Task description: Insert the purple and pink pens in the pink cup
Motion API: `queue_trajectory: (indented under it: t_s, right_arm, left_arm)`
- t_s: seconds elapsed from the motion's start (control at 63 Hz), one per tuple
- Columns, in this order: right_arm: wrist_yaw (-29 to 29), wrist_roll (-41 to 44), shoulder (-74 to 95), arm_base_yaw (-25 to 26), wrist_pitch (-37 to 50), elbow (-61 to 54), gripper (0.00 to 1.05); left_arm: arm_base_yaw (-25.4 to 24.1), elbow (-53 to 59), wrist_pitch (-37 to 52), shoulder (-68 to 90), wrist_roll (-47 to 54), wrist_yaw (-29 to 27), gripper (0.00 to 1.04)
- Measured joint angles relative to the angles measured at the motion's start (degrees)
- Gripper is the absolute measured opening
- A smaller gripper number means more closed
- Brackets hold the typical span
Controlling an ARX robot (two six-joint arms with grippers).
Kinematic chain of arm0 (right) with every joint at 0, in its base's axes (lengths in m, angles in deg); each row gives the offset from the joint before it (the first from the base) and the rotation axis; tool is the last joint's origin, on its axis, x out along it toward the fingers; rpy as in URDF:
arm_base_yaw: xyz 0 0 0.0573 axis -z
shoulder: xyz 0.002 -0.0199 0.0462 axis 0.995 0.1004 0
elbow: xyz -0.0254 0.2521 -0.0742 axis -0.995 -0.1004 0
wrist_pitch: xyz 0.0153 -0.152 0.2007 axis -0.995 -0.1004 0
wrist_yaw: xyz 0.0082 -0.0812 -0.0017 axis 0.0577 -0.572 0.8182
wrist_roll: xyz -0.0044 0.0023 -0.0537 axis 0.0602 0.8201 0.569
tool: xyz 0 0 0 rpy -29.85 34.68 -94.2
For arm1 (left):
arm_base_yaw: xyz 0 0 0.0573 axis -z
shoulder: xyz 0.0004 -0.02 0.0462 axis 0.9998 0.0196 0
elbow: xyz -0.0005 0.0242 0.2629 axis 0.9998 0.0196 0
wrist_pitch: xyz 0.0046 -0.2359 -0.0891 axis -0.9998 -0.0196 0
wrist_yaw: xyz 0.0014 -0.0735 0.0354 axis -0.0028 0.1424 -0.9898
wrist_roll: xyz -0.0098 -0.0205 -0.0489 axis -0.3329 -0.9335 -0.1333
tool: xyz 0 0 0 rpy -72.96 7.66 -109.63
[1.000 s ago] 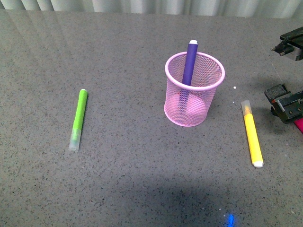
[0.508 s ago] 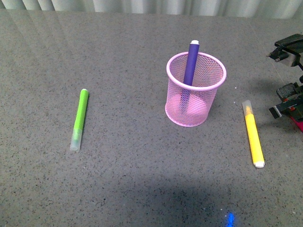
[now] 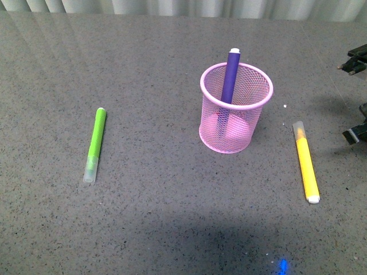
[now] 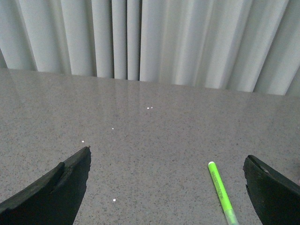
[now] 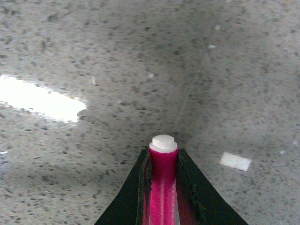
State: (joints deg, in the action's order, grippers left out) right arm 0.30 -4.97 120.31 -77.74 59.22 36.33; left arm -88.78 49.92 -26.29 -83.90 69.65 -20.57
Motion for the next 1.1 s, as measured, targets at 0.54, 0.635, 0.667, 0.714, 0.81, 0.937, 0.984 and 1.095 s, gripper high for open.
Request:
queue_trajectory:
  t_s: [0.54,0.635,0.667,0.714,0.81,0.937,0.984,1.095]
  right_arm:
    - [5.73,-41.79,-23.04,-19.65,30.18,-2.4,0.08]
    - [3.91,-46.71,-20.72,-21.86,34.34,-3.28,0.08]
    - [3.48,-48.19,-19.89,-22.45,35.47,-3.5,0.08]
    - [2.93,-50.12,-18.56,-23.39,36.94,-3.8,0.08]
    - [2.45,-52.74,-16.31,-24.28,39.26,-5.16,0.08]
    - [1.51,-55.34,-12.9,-24.61,41.79,-7.74,0.08]
    - [1.22,-55.95,-12.0,-24.61,42.64,-8.48,0.08]
    - [0.02,-57.79,-10.47,-24.57,45.64,-10.21,0.08]
  left_arm:
    - [0.0,0.0,0.0,0.0,0.0,0.0,0.97]
    - [0.0,0.0,0.0,0.0,0.0,0.0,0.97]
    - [0.0,0.0,0.0,0.0,0.0,0.0,0.97]
    - [0.0,0.0,0.0,0.0,0.0,0.0,0.97]
    - [0.0,0.0,0.0,0.0,0.0,0.0,0.97]
    - [0.0,0.0,0.0,0.0,0.0,0.0,0.97]
    - [0.0,0.0,0.0,0.0,0.0,0.0,0.97]
    - [0.0,0.0,0.0,0.0,0.0,0.0,0.97]
